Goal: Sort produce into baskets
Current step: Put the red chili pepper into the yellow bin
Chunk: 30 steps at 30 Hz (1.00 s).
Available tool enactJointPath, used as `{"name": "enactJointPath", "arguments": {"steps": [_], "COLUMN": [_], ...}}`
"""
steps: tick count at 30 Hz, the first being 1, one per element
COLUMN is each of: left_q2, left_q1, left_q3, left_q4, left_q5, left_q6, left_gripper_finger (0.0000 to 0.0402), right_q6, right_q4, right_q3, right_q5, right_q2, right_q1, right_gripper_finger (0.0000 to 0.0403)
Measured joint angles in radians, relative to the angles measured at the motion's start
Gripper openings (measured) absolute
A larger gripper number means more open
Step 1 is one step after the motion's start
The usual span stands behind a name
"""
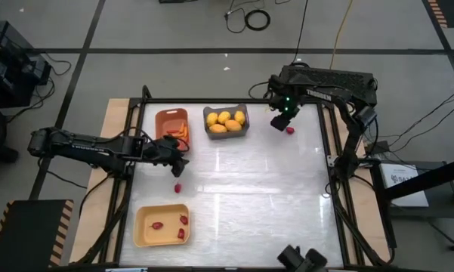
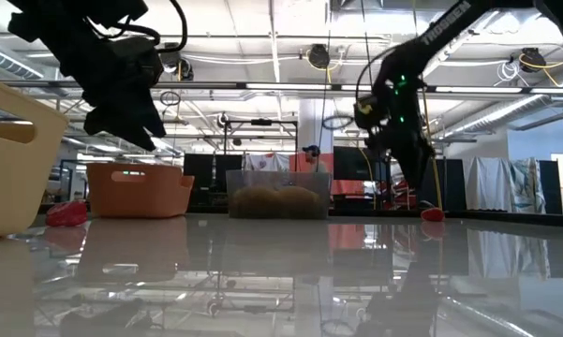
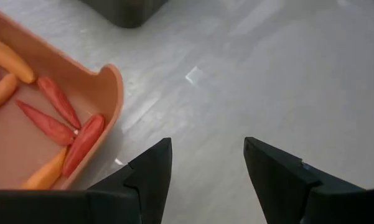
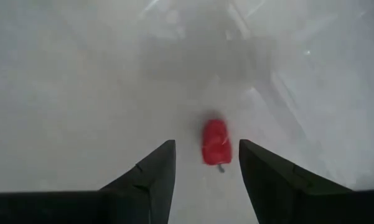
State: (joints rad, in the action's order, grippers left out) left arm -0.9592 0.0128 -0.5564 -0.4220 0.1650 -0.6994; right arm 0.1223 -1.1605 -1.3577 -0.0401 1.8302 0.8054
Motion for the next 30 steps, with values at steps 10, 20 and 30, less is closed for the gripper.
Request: {"name": "enactJointPath", "arguments": {"steps": [10, 20, 30], "left_q2": [0.000, 0.000, 0.000], "left_q1": [0.000, 0.000, 0.000], "left_q3": [0.000, 0.000, 0.000], "left_q4": [-0.003, -0.004, -0.006], "left_q5": [0.016, 0.035, 0.035], "left_q6": [-0.142, -0.185, -0.178], "left_gripper_finger": [0.0207, 0.0207, 0.0207], "right_q6": [0.104, 0.130, 0.128], "right_q4": [0.056, 0.055, 0.118], "right_q3": [0.038, 0.130, 0.201], "right_q5": [0.065, 0.065, 0.062], "right_q2": [0.013, 0.012, 0.012], "right_q1": [0.055, 0.059, 0.059], "right_gripper_finger": [0.0169, 0.0169, 0.0169]}}
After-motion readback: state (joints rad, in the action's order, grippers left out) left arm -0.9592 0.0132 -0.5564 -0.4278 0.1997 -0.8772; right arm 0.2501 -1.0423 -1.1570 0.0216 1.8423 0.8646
